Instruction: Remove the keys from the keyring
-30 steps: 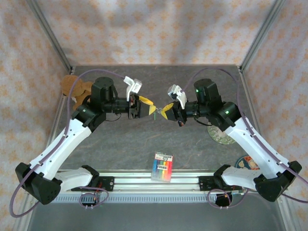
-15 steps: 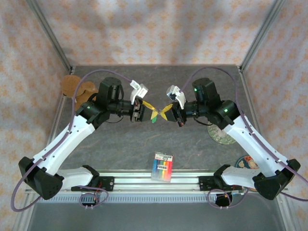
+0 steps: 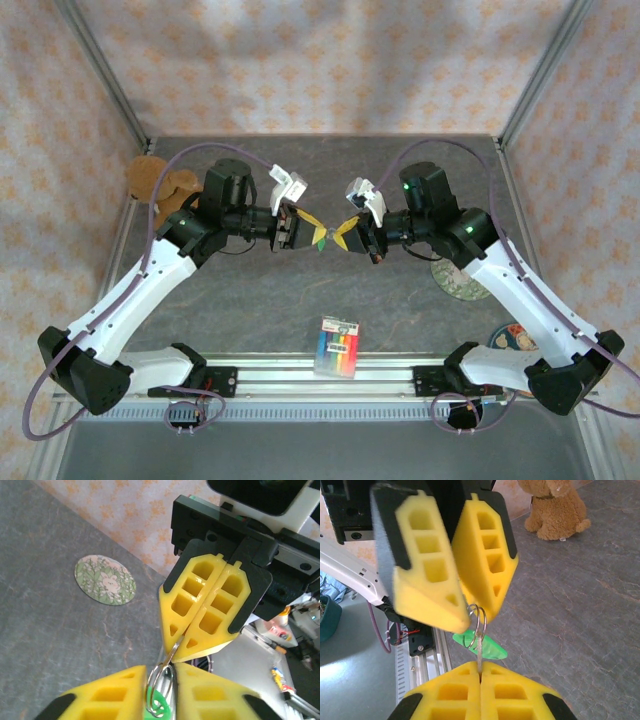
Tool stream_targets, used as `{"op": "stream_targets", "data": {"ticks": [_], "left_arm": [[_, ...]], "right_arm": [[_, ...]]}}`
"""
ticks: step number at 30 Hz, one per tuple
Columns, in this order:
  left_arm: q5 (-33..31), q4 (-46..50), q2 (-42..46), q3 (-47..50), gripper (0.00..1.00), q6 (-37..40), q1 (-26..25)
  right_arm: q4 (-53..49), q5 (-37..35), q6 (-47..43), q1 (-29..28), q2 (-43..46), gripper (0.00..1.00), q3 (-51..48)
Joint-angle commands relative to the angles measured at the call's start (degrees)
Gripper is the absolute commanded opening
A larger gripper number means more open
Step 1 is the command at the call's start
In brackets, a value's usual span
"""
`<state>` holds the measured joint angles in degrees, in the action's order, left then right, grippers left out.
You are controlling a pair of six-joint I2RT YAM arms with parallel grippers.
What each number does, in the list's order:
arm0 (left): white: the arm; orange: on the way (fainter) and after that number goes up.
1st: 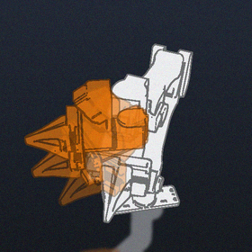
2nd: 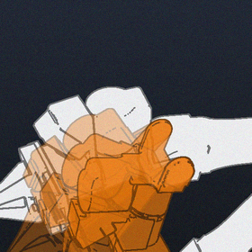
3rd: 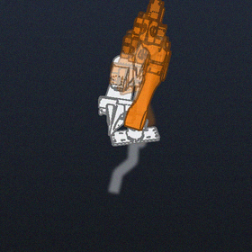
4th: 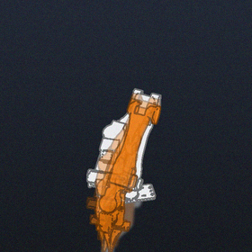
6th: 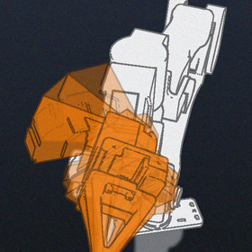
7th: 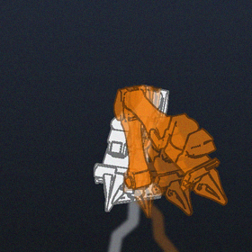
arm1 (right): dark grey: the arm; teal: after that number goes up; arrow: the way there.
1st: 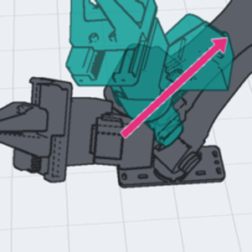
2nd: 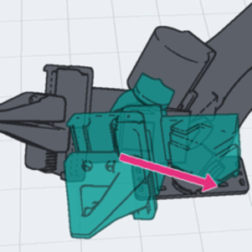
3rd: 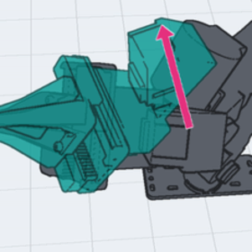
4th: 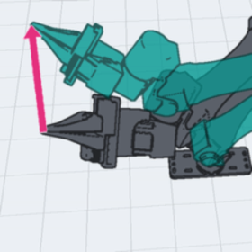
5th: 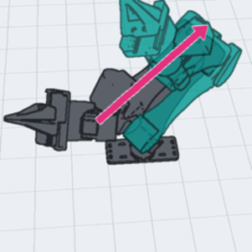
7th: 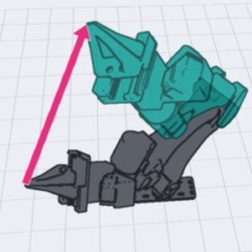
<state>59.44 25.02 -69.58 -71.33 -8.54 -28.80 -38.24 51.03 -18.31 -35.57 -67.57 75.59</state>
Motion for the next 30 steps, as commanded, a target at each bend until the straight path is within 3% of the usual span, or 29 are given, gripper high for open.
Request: {"op": "stream_targets", "data": {"ticks": [1,5,14,25,30], "left_arm": [[0.50,-0.49,0.25,-1.66,0.12,0.42,-0.20],[0.41,-1.72,0.59,-1.21,0.00,-0.52,-0.21],[-1.16,-15.49,2.27,4.40,0.00,-11.29,0.09],[-1.26,-19.63,1.90,5.19,0.00,-15.63,0.10],[-1.73,-20.26,1.52,5.32,0.00,-16.36,0.09]], "right_arm": [[-0.52,0.71,-0.97,0.15,0.51,0.00,1.44],[0.01,-0.14,-0.93,0.14,0.92,0.00,0.93],[12.01,-4.33,1.49,-0.17,7.30,0.00,-7.67],[24.86,-12.23,1.94,-3.34,14.84,0.00,-17.88],[24.60,-12.70,0.92,-3.63,16.39,0.00,-19.12]]}}
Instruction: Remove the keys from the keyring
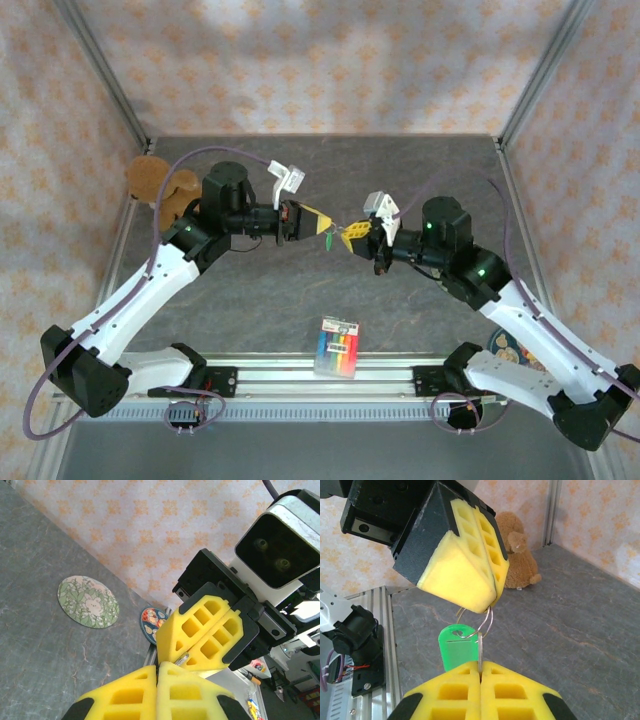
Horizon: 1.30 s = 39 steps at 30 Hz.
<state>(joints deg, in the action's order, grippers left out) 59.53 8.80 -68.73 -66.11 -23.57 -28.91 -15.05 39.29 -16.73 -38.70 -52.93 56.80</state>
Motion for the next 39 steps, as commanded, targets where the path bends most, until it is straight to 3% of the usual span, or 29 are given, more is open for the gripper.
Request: {"op": "stream_targets", "data": {"ticks": [1,15,20,29,39], "left_arm": [[-1.95,-4.14,0.64,0.10,0.00,-1.46,0.19],[-1.70,-6.96,0.53,1.33,0.00,-3.41,0.17],[-2.39,-6.43,1.32,1.65,0.25,-2.85,0.34],[-0.73,-6.33,2.21,1.91,0.46,-1.30,1.28],[2.74,-8.05,2.15,3.69,0.56,-1.04,0.46]], "right_arm": [[0.97,-0.96,-0.95,-0.58,1.82,0.00,-0.21],[1.14,-3.14,-0.40,-0.68,2.40,0.00,-0.47],[-1.02,-3.87,-0.87,-0.68,1.82,0.00,1.09],[-3.41,-2.54,-1.30,-0.50,0.76,0.00,3.27],[-2.82,1.00,1.42,0.38,-1.51,0.00,5.80]]}}
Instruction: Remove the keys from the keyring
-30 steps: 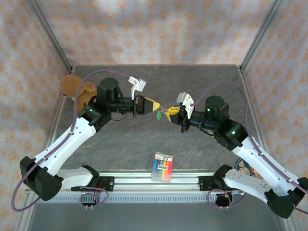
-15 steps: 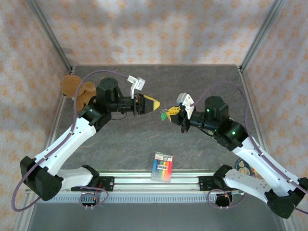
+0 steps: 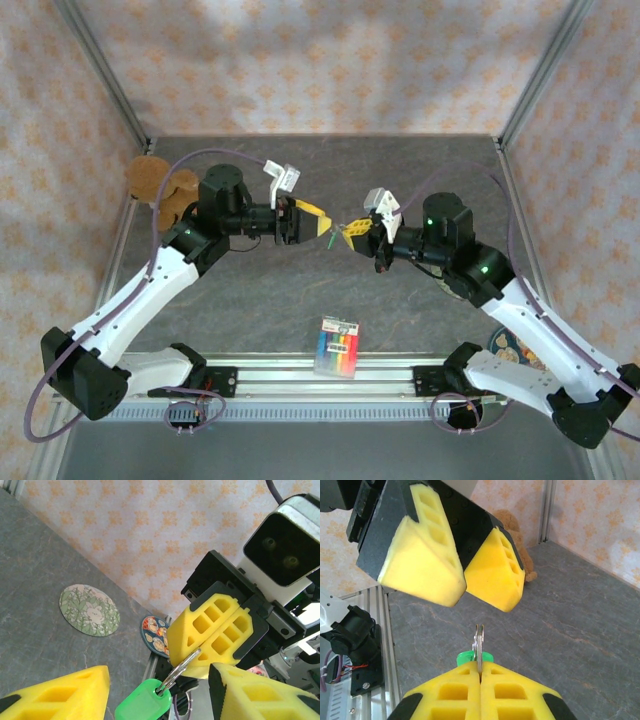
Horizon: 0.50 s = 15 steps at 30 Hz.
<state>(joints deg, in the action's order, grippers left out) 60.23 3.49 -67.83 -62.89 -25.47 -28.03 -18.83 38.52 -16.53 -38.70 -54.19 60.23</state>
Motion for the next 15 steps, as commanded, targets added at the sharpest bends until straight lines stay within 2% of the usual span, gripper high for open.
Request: {"op": "stream_targets", "data": {"ticks": [1,11,15], "left_arm": [[2.21,-2.98,1.28,0.65,0.56,0.91,-0.45],[4.28,-4.52,0.80,0.95,0.58,0.55,-1.71],[4.64,-4.14,0.34,0.77,0.52,0.60,-2.16]], "right_arm": [[0.99,1.94,1.40,0.38,-0.38,0.00,2.43],[2.26,2.75,3.17,0.99,-0.65,0.00,2.53],[2.82,2.59,3.68,1.32,-0.65,0.00,2.61]]}}
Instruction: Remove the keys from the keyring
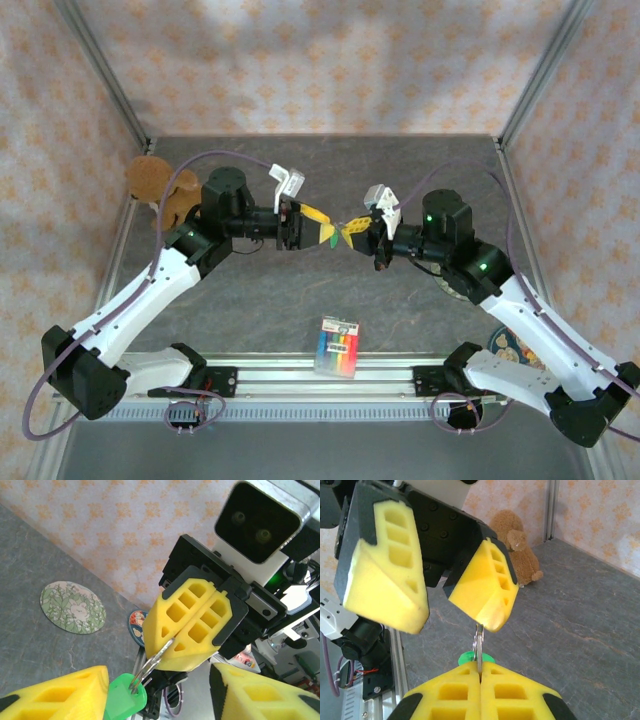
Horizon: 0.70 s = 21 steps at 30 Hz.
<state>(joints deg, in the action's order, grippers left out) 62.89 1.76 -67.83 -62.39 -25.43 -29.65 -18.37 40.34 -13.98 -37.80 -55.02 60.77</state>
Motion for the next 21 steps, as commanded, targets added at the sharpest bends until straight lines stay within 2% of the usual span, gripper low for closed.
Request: {"op": "stream_targets", "data": {"ticks": [1,6,13,16,19,21], "left_arm": [[1.97,-2.30,0.27,0.29,0.50,0.55,-0.54],[1.87,-2.18,0.16,0.47,0.41,0.65,-0.63],[1.32,-3.01,-0.46,0.34,0.45,0.36,-0.99],[0.66,-3.21,-0.80,0.21,0.52,0.46,-1.02],[0.78,-3.68,-1.13,0.03,0.51,0.26,-0.96],[0.73,-3.95,-1.10,0.03,0.46,0.12,-1.02]], "right_arm": [[2.37,0.67,1.16,0.48,0.18,0.00,2.13],[2.70,0.89,1.62,1.06,0.33,0.00,2.16],[2.99,2.07,2.03,1.15,0.27,0.00,2.07],[3.15,3.13,2.12,1.15,0.31,0.00,1.98],[3.17,3.43,2.37,1.15,0.36,0.00,2.02],[2.99,3.12,2.22,1.15,0.44,0.00,2.19]]}}
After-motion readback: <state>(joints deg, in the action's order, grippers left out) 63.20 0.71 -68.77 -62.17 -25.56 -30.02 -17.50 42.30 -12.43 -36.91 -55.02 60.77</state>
